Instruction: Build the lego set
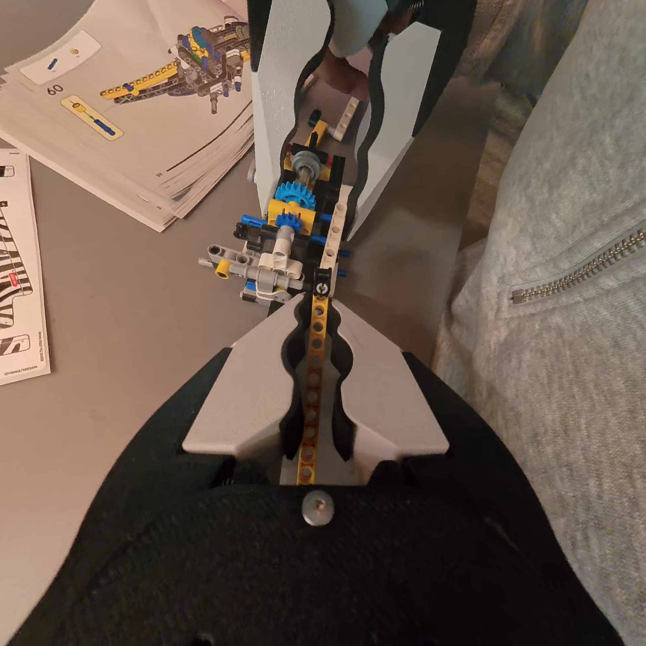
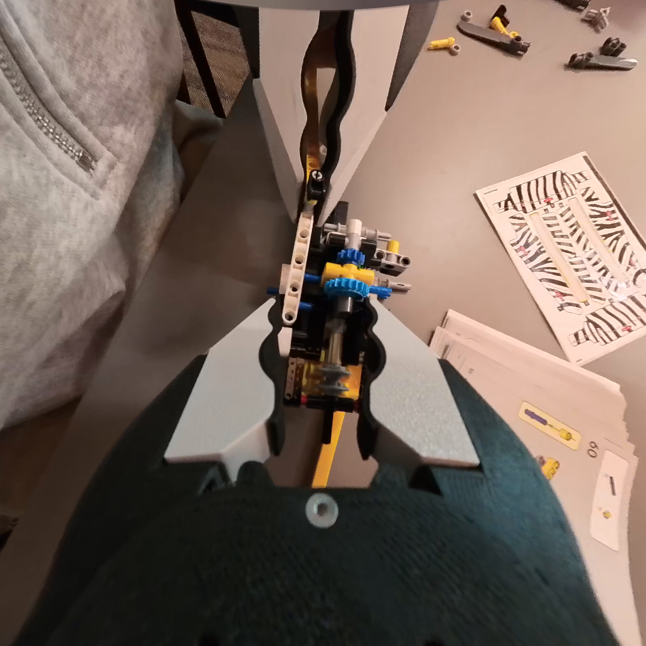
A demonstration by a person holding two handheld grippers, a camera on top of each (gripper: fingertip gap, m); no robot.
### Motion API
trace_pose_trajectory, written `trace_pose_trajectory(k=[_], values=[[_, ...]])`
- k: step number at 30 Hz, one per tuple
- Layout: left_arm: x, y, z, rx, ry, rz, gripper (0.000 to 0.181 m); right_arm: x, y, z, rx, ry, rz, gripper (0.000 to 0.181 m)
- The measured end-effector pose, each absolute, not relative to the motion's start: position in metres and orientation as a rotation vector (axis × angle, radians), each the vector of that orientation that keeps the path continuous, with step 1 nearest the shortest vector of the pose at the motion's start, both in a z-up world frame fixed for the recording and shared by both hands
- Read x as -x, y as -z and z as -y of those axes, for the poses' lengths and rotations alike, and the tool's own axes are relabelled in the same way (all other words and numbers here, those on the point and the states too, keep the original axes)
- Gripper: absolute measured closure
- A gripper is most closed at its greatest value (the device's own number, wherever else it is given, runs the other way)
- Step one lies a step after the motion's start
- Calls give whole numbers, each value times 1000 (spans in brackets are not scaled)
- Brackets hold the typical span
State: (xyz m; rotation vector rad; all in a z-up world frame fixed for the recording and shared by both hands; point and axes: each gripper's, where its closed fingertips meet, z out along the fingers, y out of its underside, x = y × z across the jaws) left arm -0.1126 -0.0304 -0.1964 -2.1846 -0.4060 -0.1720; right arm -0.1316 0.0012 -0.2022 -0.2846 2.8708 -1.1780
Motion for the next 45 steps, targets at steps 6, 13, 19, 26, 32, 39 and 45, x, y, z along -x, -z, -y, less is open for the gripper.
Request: trace_pose_trajectory(k=[6, 13, 19, 26, 32, 39, 45], values=[[109, 197, 28, 2226, 154, 460, 177, 131, 205, -3, 298, 1130, -2904, 138], [109, 197, 30, 2306, 212, 469, 177, 132, 206, -3, 284, 1071, -2905, 139], [113, 195, 30, 2338, 250, 415, 178, 134, 206, -4, 231, 1011, -2929, 140], [117, 199, 35, 2316, 251, 476, 156, 130, 201, 2, 172, 1203, -2935, 117], [119, 174, 31, 2265, 33, 423, 113, 130, 161, -10, -232, 1573, -2777, 95], [123, 173, -10, 2381, -148, 165, 98, 127, 182, -31, -547, 1658, -2849, 94], [137, 195, -24, 2552, -100, 39, 105, 130, 184, -34, -469, 1689, -2965, 95]])
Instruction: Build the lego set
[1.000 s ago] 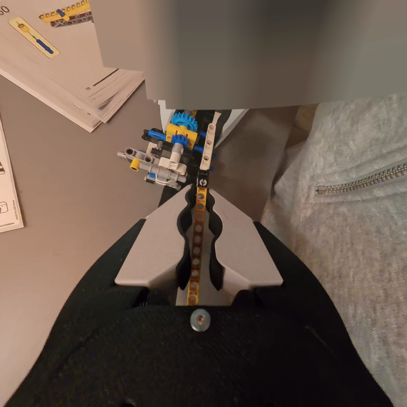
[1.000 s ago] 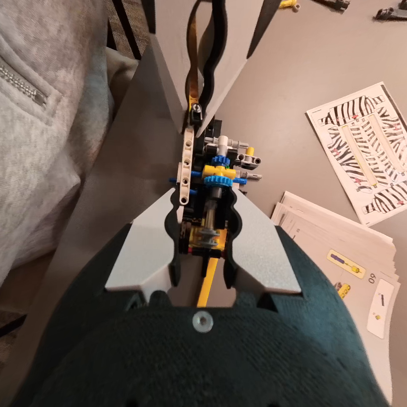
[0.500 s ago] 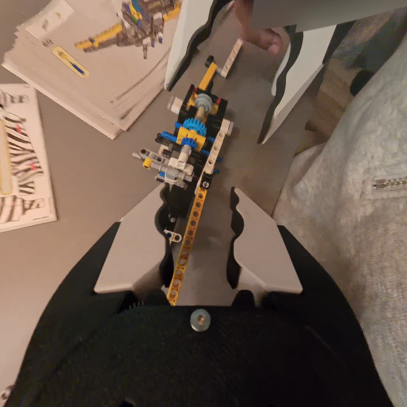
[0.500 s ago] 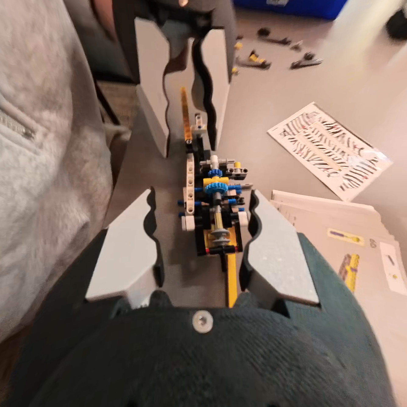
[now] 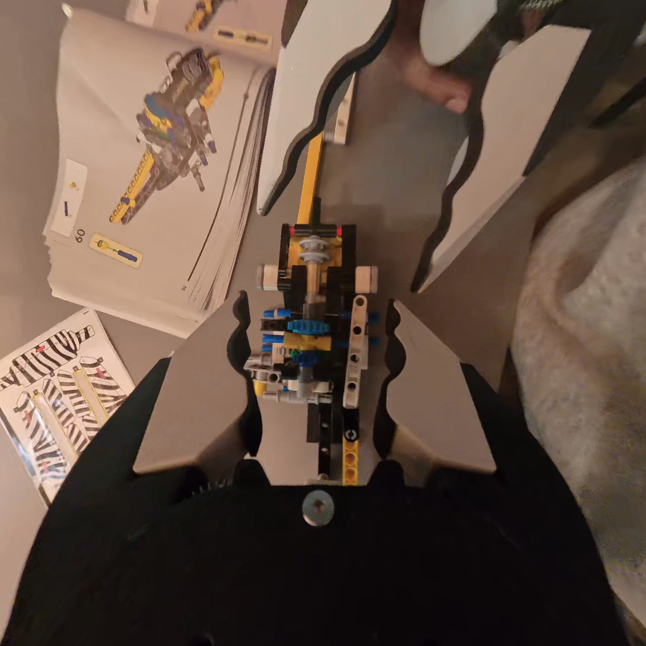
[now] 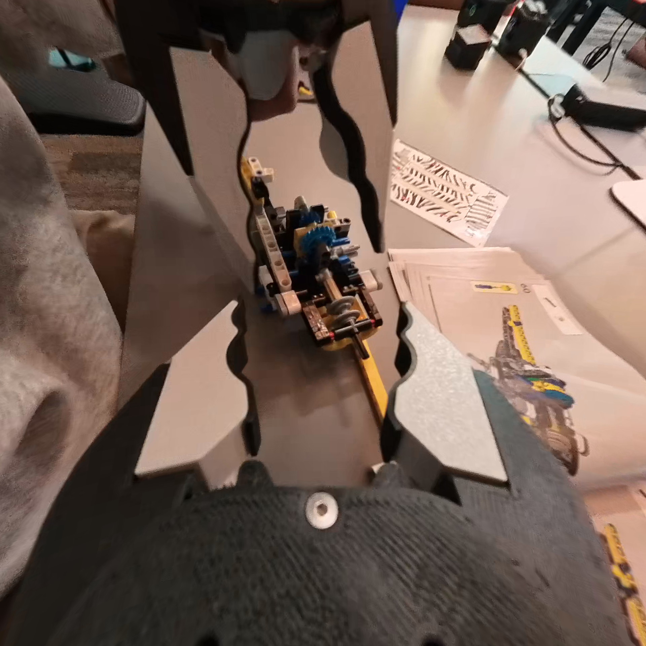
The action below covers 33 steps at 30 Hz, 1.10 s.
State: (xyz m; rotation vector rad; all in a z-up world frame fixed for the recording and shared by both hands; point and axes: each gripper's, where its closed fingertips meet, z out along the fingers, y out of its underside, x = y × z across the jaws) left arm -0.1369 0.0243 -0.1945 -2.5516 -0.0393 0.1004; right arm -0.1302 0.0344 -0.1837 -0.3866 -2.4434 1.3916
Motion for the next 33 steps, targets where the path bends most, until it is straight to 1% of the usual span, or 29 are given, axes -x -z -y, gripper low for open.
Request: trace_pose_trajectory(k=[3, 7, 9, 10, 13, 25, 33], values=[[135, 202, -23, 2589, -59, 28, 113, 133, 197, -36, 404, -1324, 2472, 94], [133, 211, -20, 2615, -28, 55, 114, 134, 198, -30, 408, -1386, 2520, 92], [135, 214, -18, 2619, -44, 75, 124, 133, 199, -26, 458, -1458, 2570, 94], [135, 214, -18, 2612, -34, 83, 126, 132, 201, -26, 478, -1465, 2602, 97], [134, 214, -18, 2592, -14, 95, 126, 135, 202, -28, 507, -1448, 2604, 112], [132, 212, -19, 2553, -73, 54, 129, 132, 205, -30, 533, -1394, 2647, 113], [128, 212, -18, 2563, -5, 109, 129, 131, 206, -27, 527, -1395, 2665, 113]])
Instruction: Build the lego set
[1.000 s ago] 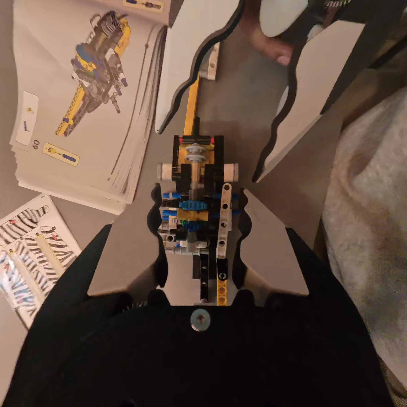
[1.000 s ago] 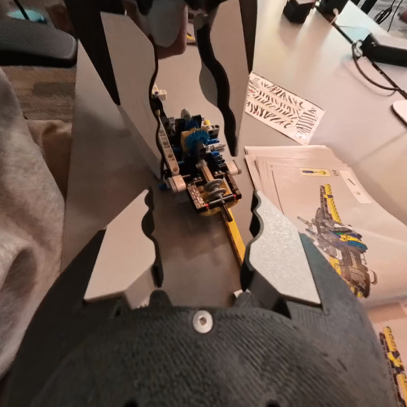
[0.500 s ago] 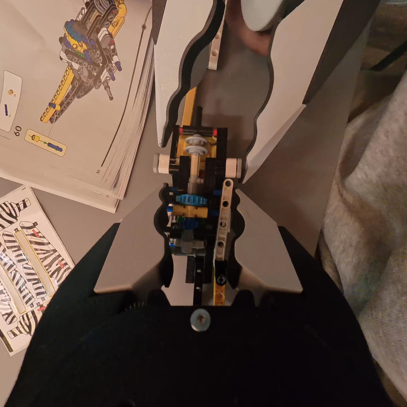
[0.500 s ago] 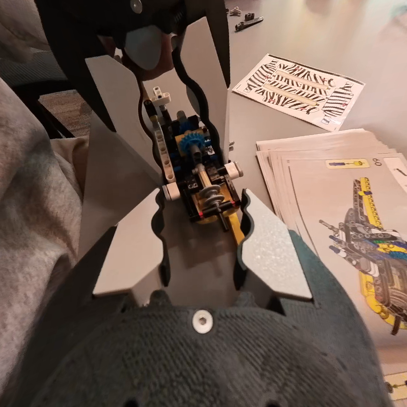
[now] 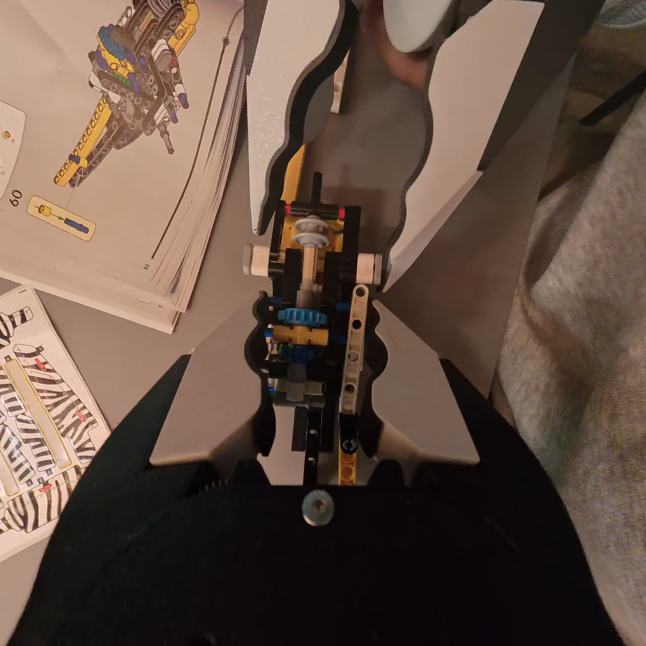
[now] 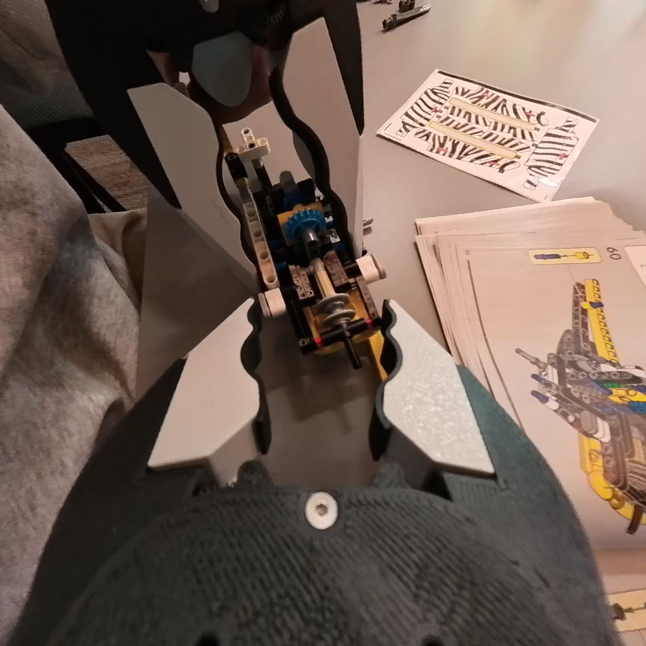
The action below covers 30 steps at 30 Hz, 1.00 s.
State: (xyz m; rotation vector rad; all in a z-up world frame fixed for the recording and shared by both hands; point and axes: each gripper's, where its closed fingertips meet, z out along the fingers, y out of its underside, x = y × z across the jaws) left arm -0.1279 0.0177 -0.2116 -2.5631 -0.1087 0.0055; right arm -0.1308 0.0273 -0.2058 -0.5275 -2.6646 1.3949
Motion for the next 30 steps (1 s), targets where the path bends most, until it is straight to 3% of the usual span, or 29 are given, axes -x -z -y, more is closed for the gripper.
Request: trace_pose_trajectory(k=[7, 30], values=[[124, 205, -18, 2563, 178, 233, 130, 130, 207, -26, 465, -1386, 2661, 113], [123, 206, -17, 2569, 131, 203, 130, 131, 209, -24, 505, -1389, 2679, 114]])
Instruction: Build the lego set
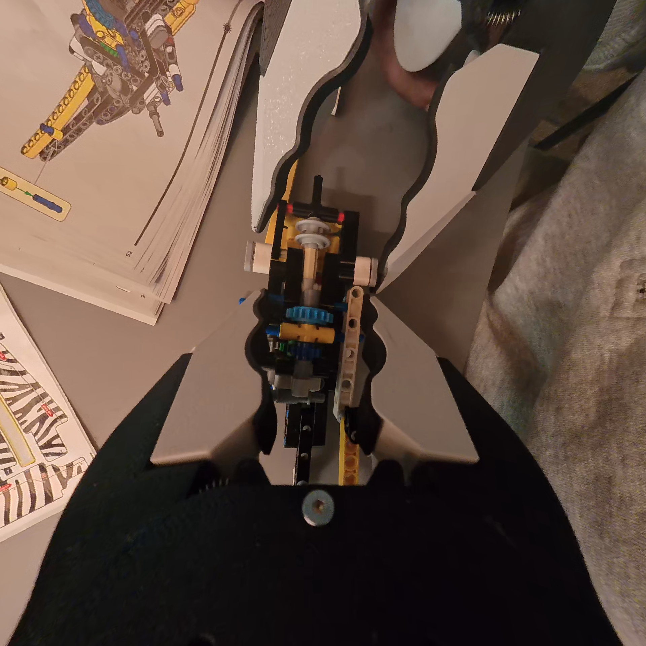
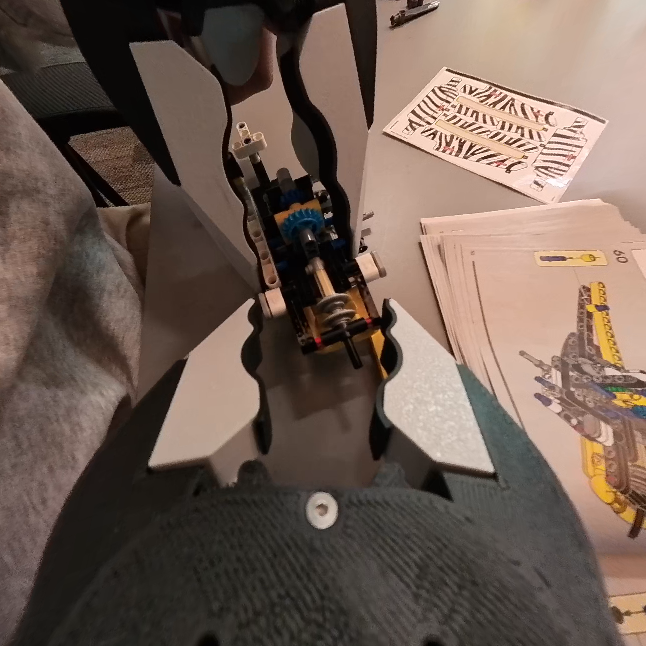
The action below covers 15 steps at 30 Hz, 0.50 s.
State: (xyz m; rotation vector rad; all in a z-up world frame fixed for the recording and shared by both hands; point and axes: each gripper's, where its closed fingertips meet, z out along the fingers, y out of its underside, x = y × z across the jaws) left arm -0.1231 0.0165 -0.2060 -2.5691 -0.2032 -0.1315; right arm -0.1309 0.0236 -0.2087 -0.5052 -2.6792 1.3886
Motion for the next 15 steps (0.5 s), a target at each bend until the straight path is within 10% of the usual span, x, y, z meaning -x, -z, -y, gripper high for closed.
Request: trace_pose_trajectory(k=[15], values=[[124, 207, -15, 2577, 131, 189, 129, 132, 209, -22, 520, -1386, 2683, 114]])
